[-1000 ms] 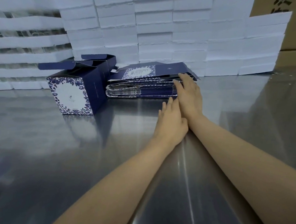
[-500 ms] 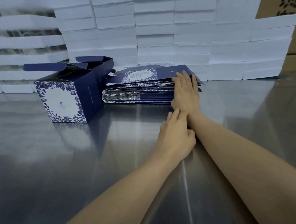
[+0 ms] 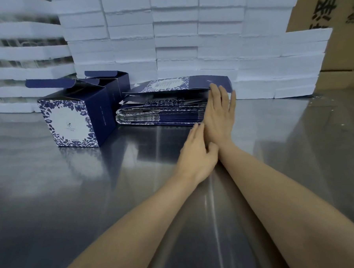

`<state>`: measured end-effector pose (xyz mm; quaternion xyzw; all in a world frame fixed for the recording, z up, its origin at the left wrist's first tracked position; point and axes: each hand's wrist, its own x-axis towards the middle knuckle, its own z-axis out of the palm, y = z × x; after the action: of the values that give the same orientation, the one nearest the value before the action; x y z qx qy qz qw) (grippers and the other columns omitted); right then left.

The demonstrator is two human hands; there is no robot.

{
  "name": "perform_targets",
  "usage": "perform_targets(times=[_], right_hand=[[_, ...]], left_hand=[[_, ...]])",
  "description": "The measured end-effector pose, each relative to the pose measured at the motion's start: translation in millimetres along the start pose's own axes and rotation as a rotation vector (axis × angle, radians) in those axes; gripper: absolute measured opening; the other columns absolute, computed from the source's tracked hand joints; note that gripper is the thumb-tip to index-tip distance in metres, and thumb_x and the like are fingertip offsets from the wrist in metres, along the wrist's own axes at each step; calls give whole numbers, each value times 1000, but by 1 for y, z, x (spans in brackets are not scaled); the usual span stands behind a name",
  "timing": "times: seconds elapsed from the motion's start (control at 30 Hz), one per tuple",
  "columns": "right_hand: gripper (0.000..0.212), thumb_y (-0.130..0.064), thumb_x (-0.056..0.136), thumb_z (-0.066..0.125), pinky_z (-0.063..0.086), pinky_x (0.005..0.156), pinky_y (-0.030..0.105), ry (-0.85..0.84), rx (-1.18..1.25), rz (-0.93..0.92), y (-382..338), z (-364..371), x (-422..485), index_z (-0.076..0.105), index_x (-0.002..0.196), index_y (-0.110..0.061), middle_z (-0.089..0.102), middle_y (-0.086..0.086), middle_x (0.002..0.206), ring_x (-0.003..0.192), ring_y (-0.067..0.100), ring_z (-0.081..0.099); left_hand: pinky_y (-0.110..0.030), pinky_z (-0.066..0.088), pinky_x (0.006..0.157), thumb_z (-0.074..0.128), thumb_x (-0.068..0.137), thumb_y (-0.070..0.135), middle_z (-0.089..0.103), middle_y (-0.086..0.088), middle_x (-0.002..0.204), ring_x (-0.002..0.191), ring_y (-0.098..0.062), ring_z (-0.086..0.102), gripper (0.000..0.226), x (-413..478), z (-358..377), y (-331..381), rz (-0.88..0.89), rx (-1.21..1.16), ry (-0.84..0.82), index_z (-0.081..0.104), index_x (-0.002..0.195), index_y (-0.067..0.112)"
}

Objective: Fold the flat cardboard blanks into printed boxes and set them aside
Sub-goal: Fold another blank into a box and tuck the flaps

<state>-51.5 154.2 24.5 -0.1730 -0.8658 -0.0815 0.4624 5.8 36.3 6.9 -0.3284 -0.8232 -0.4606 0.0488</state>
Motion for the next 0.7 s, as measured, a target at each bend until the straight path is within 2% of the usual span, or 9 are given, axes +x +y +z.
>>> perform_targets(times=[0.1,0.27,0.33,0.37,0.4,0.47,0.53,0.6,0.7], right_hand=[[53,9,83,38,21,116,52,87,16,65,3,-25,-16,44,135,8,47,11,144,133,31,44],[59,4,71,62,21,115,41,93,57,-11,10,-68,-53,52,129,4,53,9,137,126,29,51],[54,4,65,66,27,100,35,82,99,-55,15,-87,-65,61,119,-1,59,5,129,115,26,58],[49,3,65,67,29,92,34,101,114,-101,18,-95,-70,65,113,-3,62,4,124,109,26,61],[42,3,64,68,30,85,33,136,142,-178,21,-102,-74,69,105,-5,65,3,117,103,26,63],[27,0,66,63,35,73,34,200,263,-396,27,-112,-83,74,90,-10,71,1,100,85,26,66],[22,-7,70,51,39,59,30,170,474,-425,30,-117,-92,71,70,-15,70,-3,74,61,24,62],[22,-9,68,44,35,51,29,80,746,-27,35,-115,-91,62,59,-17,58,-7,53,50,21,51],[28,-4,75,40,36,55,31,75,1018,707,58,-100,-74,53,56,-19,51,0,54,53,20,50]], left_hand=[[-12,5,108,38,103,35,9,5,163,147,-5,7,65,-2,-3,-1,-48,-111,56,4,155,18],[-17,24,109,40,99,47,23,1,159,141,-8,31,73,-11,-13,11,-76,-377,212,2,155,20],[-18,29,107,46,92,54,31,1,156,134,-7,40,85,-17,-19,16,-127,-551,220,0,155,20],[-24,33,110,49,88,56,38,-2,153,132,-11,45,88,-20,-22,17,-166,-632,220,5,154,18],[-32,38,110,53,88,52,46,-7,146,127,-15,51,80,-21,-24,14,-205,-723,231,18,149,15],[-35,50,100,59,95,25,61,-13,128,110,-18,64,36,-24,-29,8,-274,-893,276,41,124,14],[-33,56,86,51,95,1,65,-14,113,92,-17,68,18,-27,-38,3,-323,-1021,349,47,108,12],[-32,57,79,41,92,-8,66,-11,106,86,-16,66,25,-28,-47,-3,-350,-1113,413,47,109,10],[-34,53,76,37,91,-7,66,-3,100,83,-17,62,34,-30,-57,-9,-353,-1018,420,50,114,14]])
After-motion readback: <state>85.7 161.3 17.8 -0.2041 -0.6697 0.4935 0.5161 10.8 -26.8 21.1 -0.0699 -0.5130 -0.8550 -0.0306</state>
